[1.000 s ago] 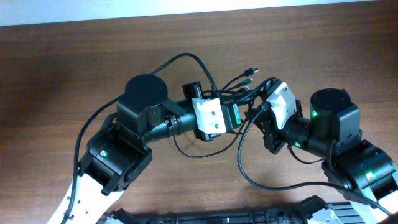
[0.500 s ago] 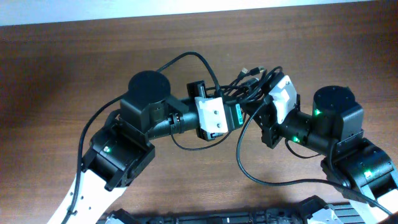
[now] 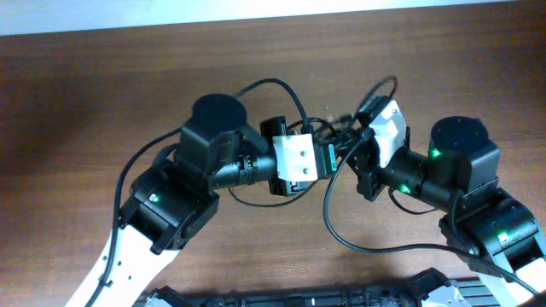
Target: Untangle cables
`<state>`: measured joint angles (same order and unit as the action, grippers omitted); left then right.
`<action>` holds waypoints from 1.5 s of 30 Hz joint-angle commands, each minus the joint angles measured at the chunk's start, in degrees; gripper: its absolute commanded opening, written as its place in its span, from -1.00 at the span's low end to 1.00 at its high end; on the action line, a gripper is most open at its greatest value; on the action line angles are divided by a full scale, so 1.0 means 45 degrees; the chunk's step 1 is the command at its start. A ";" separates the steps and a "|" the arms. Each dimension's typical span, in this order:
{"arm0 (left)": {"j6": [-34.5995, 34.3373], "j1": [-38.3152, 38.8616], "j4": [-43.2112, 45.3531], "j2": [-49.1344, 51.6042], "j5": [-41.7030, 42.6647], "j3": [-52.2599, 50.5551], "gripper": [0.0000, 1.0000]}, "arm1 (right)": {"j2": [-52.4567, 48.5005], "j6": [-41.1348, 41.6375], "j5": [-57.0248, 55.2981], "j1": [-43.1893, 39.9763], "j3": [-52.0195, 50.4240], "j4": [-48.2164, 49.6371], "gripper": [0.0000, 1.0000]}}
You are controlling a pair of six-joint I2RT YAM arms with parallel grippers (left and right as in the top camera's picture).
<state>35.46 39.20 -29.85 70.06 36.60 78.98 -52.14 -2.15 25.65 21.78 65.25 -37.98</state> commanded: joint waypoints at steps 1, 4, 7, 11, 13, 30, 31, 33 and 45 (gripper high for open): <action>0.0131 0.0175 -0.0427 0.0073 0.0831 0.0053 -1.00 | 0.0019 0.0568 0.0199 -0.0010 0.0073 0.0452 -0.92; 0.0131 0.0175 -0.0486 0.0073 0.0826 0.0053 -1.00 | 0.0019 0.0597 0.0204 -0.0010 0.0073 0.0432 -0.92; 0.0131 0.0175 -0.0452 0.0073 0.0821 0.0053 -1.00 | 0.0019 0.0597 0.0204 -0.0010 0.0073 0.0442 -0.92; 0.0131 0.0170 -0.0321 0.0073 0.0641 0.0053 -1.00 | 0.0019 0.0597 0.0209 -0.0010 0.0073 0.0355 -0.87; 0.0126 0.0170 -0.0243 0.0073 0.0573 0.0053 -1.00 | 0.0019 0.0597 0.0209 -0.0010 0.0073 0.0296 -0.47; -0.4940 0.0170 0.0947 0.0073 -0.5003 0.0053 -1.00 | 0.0019 0.0597 0.0204 -0.0010 0.0073 0.0267 -0.19; -0.5304 0.0170 0.0962 0.0073 -0.5396 0.0053 -1.00 | 0.0019 0.0597 0.0204 -0.0010 0.0073 0.0262 -0.18; -0.6067 0.0170 0.0971 0.0073 -0.6198 0.0053 -1.00 | 0.0019 0.0597 0.0204 -0.0010 0.0073 0.0267 -0.07; -0.8427 0.0170 0.2501 0.0073 -0.7572 0.0053 -1.00 | 0.0015 0.1511 -0.0588 -0.0010 0.0073 0.0461 0.35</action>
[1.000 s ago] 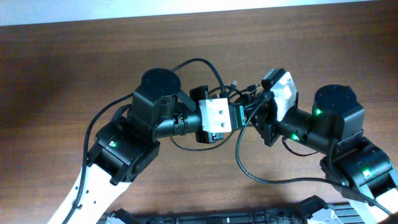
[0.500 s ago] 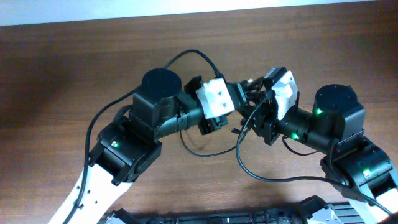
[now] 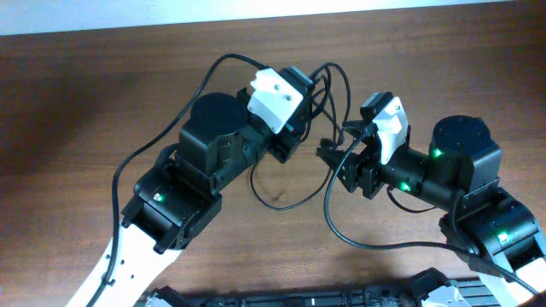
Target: Untangle cables
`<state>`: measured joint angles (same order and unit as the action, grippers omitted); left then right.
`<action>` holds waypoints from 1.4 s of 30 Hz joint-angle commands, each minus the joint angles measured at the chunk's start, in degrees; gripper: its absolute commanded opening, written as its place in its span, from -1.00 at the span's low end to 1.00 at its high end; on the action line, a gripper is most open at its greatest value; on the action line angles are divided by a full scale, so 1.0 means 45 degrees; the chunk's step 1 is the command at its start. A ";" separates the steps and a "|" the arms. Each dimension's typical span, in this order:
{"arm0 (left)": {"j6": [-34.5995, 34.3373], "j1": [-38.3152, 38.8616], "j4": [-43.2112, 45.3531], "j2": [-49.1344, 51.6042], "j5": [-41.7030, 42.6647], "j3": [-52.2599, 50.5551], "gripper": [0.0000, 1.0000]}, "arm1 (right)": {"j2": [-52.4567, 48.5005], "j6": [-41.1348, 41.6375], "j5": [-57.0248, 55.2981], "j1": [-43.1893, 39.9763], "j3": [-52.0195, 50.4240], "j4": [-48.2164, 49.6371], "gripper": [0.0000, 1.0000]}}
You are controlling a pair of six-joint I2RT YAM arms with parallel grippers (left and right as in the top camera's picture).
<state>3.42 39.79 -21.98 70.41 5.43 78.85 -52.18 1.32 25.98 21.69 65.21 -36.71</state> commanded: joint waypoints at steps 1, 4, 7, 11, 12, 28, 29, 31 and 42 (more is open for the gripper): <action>-0.1525 0.0039 0.1030 -0.0005 -0.0656 0.0083 -1.00 | 0.0024 0.1404 -0.1243 0.0010 0.0083 0.0194 0.36; -0.2657 0.0039 0.1923 -0.0005 -0.1015 0.0083 -1.00 | 0.0015 0.3118 -0.2637 0.0010 0.0083 0.0175 0.37; -0.4085 0.0039 0.2346 -0.0005 -0.1962 0.0083 -1.00 | -0.0010 0.4376 -0.2973 0.0010 0.0083 0.0277 0.46; -0.7155 0.0039 0.2565 -0.0005 -0.3191 0.0083 -1.00 | -0.0049 0.5557 -0.2987 0.0010 0.0083 0.0549 0.80; -0.8884 0.0039 0.2540 -0.0005 -0.3910 0.0083 -1.00 | -0.0092 0.5945 -0.2997 0.0010 0.0083 0.0578 0.84; -1.4955 0.0044 0.2448 0.0209 -0.5071 0.0083 -1.00 | -0.1273 1.1978 -0.2720 0.0010 0.0083 0.1205 0.97; -1.5280 0.0044 0.2448 0.0272 -0.5066 0.0083 -1.00 | -0.1282 1.2347 -0.2720 0.0010 0.0083 0.1200 0.98; -1.6169 0.0044 0.2448 0.0442 -0.4945 0.0083 -1.00 | -0.1341 1.3017 -0.2565 0.0010 0.0083 0.1205 0.98; -1.7194 0.0330 0.3308 0.0991 -0.4784 0.0083 -1.00 | -0.1758 1.3784 -0.1821 0.0010 0.0083 0.1365 0.93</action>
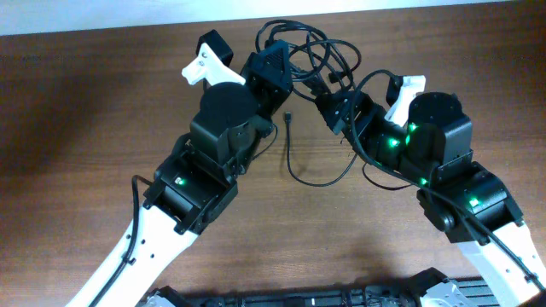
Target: Untangle cables
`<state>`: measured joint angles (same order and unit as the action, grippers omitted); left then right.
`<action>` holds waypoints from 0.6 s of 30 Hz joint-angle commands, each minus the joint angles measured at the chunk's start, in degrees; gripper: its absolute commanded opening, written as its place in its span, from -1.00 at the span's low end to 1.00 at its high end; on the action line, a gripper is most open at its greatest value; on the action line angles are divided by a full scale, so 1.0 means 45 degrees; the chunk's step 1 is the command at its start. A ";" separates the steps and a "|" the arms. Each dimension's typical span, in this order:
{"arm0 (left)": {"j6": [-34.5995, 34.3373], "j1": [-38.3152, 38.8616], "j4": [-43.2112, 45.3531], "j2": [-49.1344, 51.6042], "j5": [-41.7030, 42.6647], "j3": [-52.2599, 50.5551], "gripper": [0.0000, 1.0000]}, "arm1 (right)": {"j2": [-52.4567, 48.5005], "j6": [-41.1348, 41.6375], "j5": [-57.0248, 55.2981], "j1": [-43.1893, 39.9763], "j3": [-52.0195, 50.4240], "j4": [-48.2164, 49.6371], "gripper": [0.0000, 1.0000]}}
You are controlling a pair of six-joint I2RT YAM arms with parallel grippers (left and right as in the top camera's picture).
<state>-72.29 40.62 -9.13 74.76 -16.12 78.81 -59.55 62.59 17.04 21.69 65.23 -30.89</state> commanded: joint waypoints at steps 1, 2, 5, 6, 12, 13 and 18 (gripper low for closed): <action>-0.0374 0.0146 0.0510 0.0029 0.0005 0.0092 -1.00 | -0.0194 0.0170 0.0165 0.0010 0.0078 0.0073 0.93; -0.0374 0.0146 0.0573 0.0029 0.0015 0.0092 -1.00 | -0.0257 0.0170 0.0160 0.0010 0.0078 0.0073 0.93; -0.0369 0.0408 0.0685 0.0029 0.0384 0.0092 -1.00 | -0.0622 0.0170 0.0141 0.0010 0.0078 0.0228 0.92; -0.0374 0.0544 0.0685 0.0029 0.0379 0.0092 -1.00 | -0.0733 0.0165 0.0078 0.0010 0.0078 0.0257 0.92; -0.0369 0.1020 0.0631 0.0029 0.0272 0.0092 -1.00 | -0.0967 0.0165 -0.0665 0.0010 0.0078 0.0068 0.88; -0.0374 0.1049 0.0602 0.0029 0.0185 0.0092 -1.00 | -0.0967 0.0160 -0.0835 0.0010 0.0078 0.0049 0.87; -0.0651 0.1059 0.0588 0.0029 -0.0044 0.0092 -1.00 | -0.0967 0.0165 -0.1520 0.0010 0.0078 -0.0248 0.81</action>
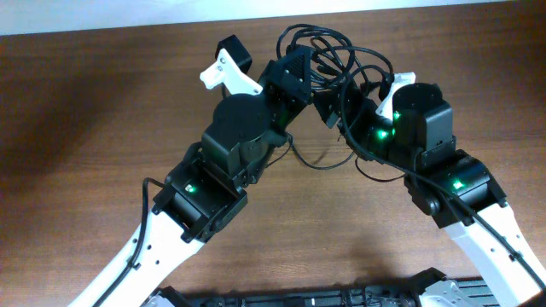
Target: Untangle cables
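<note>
A tangle of black cables (328, 47) is bunched in loops at the far middle of the table, between my two grippers. My left gripper (293, 75) reaches in from the left and appears shut on the left side of the bundle. From the right, my right gripper (333, 102) meets it and appears shut on another strand. One loose loop (320, 165) hangs below them over the wood. Both sets of fingertips are partly hidden by cable and wrist housings.
The brown wooden table (85, 128) ends in a white strip (128, 13) along its far edge. Black equipment (299, 298) lies along the near edge between the arm bases.
Both grippers and the cable bundle have shifted a little to the right and slightly closer together. The hanging loop beneath them now shows shorter and sits further right.
At first both grippers met low at the table's centre with cable between them. Then the left gripper was higher and further back with loops rising from it. Later both were near the far edge with the bundle gathered between them, as now.
</note>
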`<state>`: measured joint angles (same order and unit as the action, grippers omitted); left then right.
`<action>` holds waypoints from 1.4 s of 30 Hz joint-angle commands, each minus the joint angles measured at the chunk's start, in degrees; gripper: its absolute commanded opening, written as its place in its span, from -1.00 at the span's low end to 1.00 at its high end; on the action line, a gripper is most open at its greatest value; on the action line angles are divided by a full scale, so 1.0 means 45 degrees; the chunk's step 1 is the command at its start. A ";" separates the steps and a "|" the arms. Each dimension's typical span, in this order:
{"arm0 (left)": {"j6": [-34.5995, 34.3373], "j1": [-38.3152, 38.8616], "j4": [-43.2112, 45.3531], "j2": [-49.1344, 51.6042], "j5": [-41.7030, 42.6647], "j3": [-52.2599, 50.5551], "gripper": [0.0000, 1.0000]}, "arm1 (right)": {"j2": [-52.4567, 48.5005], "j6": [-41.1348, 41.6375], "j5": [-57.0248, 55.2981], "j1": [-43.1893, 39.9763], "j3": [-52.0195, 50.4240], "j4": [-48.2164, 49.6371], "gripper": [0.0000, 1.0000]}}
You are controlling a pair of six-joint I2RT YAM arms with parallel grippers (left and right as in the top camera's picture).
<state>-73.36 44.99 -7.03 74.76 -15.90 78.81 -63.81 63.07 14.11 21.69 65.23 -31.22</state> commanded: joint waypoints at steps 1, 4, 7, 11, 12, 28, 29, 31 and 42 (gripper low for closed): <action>-0.0476 0.0087 0.0121 0.0029 -0.0097 0.0092 -1.00 | -0.0019 0.0058 -0.1025 0.0010 0.0078 -0.0306 0.77; -0.0471 0.0087 0.0019 0.0029 -0.0121 0.0092 -1.00 | -0.0005 0.0058 -0.1093 0.0000 0.0078 -0.0335 0.75; -0.0476 0.0087 -0.0287 0.0029 -0.0933 0.0092 -1.00 | 0.0049 0.0058 -0.1098 0.0000 0.0078 -0.0340 0.75; -0.0913 0.0087 -0.0850 0.0029 -0.2341 0.0092 -1.00 | 0.0053 0.0350 -0.1307 0.0000 0.0078 -0.0340 0.69; -0.1404 0.0087 -0.0952 0.0029 -0.2336 0.0092 -1.00 | 0.0049 0.0811 -0.1501 0.0000 0.0078 -0.0335 0.69; -0.2404 0.1331 -0.0432 0.0029 -0.2419 0.0092 -1.00 | -0.0010 0.1554 -0.2934 0.0010 0.0073 -0.1724 0.61; -0.2399 0.1331 -0.0267 0.0024 -0.2424 0.0092 -1.00 | -0.0010 0.1559 -0.3206 0.0010 0.0073 -0.1962 0.61; -0.2399 0.1331 0.0068 0.0024 -0.2433 0.0092 -1.00 | -0.0010 0.1515 -0.3730 0.0010 0.0073 -0.2229 0.61; 0.0311 0.1302 0.1472 0.0024 -0.3395 0.0092 -1.00 | -0.0010 -0.0928 -0.5246 0.0010 0.0073 -0.2608 0.57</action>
<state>-78.94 51.05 -3.11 75.42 -27.75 78.56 -63.81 65.08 -4.75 21.76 65.23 -42.00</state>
